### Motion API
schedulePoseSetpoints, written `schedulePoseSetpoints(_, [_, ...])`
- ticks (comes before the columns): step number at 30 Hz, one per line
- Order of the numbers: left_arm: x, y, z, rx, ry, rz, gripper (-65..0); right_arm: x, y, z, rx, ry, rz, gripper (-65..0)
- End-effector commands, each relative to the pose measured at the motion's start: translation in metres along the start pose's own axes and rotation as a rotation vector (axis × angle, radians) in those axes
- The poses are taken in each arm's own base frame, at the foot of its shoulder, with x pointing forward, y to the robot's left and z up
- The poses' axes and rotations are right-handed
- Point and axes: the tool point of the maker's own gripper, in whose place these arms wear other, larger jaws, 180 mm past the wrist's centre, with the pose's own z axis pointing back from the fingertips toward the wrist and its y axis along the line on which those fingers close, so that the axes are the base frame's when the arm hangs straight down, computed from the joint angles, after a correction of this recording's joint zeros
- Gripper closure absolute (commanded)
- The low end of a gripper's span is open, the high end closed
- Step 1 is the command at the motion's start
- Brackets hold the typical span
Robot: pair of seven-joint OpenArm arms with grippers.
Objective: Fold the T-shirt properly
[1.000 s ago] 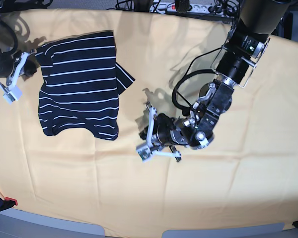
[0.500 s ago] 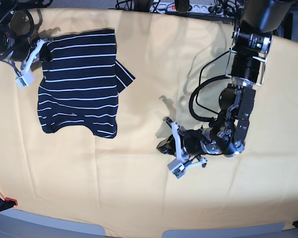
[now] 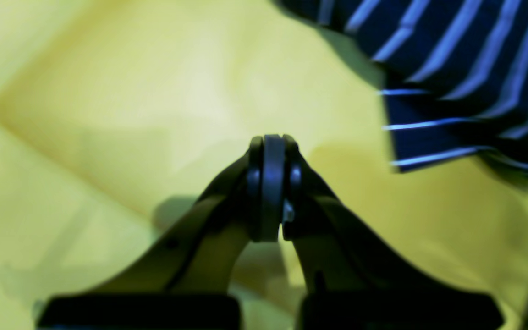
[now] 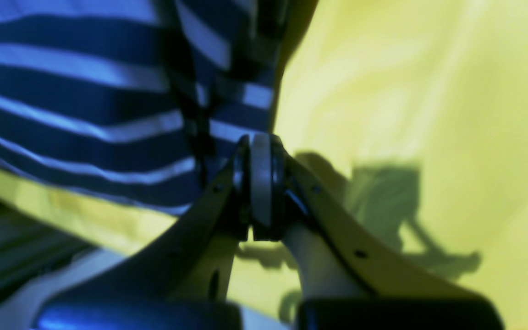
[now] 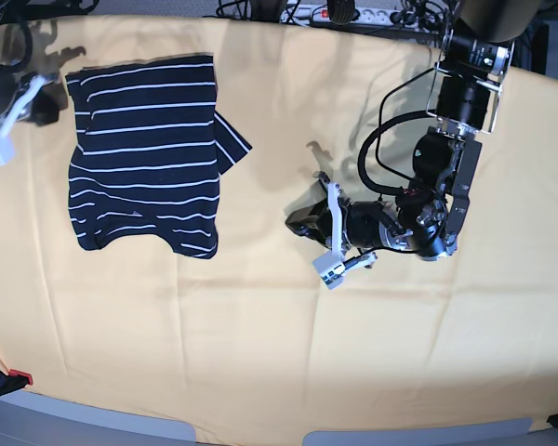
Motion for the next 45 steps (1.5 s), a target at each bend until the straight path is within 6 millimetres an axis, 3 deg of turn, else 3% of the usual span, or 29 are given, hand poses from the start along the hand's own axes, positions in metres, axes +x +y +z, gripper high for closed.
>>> schedulePoseSetpoints(1, [0.026,-0.005,0.006,-0.034,-0.070,-0.024,0.0,0.013,-0.004,0.013,-0.013,-0.056,0.037,0.0])
schedulePoseSetpoints(6, [0.028,-0.035,0.022,-0.229,-0.099,0.063,0.0,0.043,0.007,0.042,0.070,-0.243,0.068,0.0])
schedulePoseSetpoints(11, [0.031,-0.059,0.046,-0.364,-0.106,0.065,0.0,0.051,0.013,0.049,0.111,-0.293,0.070,0.0])
schedulePoseSetpoints(15, [0.012,-0.067,0.062,-0.338,-0.055,0.021,0.0,0.050,0.013,0.049,0.111,-0.291,0.062,0.0])
schedulePoseSetpoints(18, [-0.012,-0.091,0.076,-0.342,0.006,-0.032,0.0,0.041,0.010,0.051,0.101,-0.266,0.027,0.0])
schedulePoseSetpoints(23, [-0.049,-0.127,0.105,-0.334,0.089,-0.073,0.0,0.015,0.006,0.056,0.078,-0.192,-0.018,0.0])
schedulePoseSetpoints(30, [-0.081,-0.143,0.152,-0.203,0.135,-0.030,0.0,-0.031,0.005,0.077,0.024,-0.041,-0.049,0.0])
schedulePoseSetpoints(35, [-0.102,-0.162,0.178,-0.118,0.174,0.065,0.0,-0.069,0.019,0.091,0.027,0.105,-0.062,0.0])
schedulePoseSetpoints(41, [-0.137,-0.221,0.199,-0.155,0.292,0.195,0.0,-0.129,0.044,0.112,0.052,0.278,-0.177,0.0])
schedulePoseSetpoints(45, [-0.163,-0.259,0.210,-0.208,0.360,0.375,0.0,-0.163,0.059,0.131,0.065,0.393,-0.236,0.0])
